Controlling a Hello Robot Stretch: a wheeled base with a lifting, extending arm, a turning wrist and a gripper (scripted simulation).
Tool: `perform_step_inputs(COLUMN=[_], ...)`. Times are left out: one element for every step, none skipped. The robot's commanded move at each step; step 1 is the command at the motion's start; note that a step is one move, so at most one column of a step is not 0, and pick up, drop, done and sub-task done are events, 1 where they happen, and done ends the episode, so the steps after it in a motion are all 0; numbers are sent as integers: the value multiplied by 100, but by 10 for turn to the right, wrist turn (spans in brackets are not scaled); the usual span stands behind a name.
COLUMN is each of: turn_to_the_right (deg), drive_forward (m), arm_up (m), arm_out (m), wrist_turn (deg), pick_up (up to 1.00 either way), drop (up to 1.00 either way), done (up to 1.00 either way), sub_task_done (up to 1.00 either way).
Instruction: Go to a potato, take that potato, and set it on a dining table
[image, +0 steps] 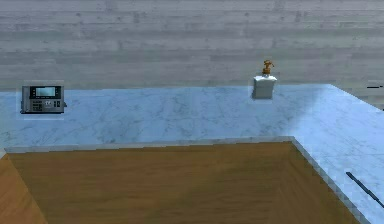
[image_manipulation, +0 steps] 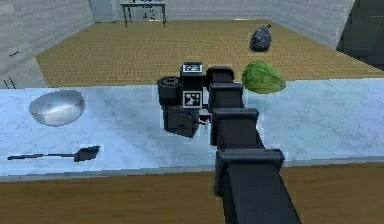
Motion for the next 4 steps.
perform_step_inputs(turn_to_the_right=[0, 0, 0, 0], drive_forward=[0, 0, 0, 0], arm_up=[0, 0, 0, 0], arm_out=[0, 0, 0, 0], wrist_turn=[-450, -450, -450, -150], pick_up=[0, 0, 0, 0], drop=[0, 0, 0, 0], done=[0, 0, 0, 0], sub_task_done=[0, 0, 0, 0])
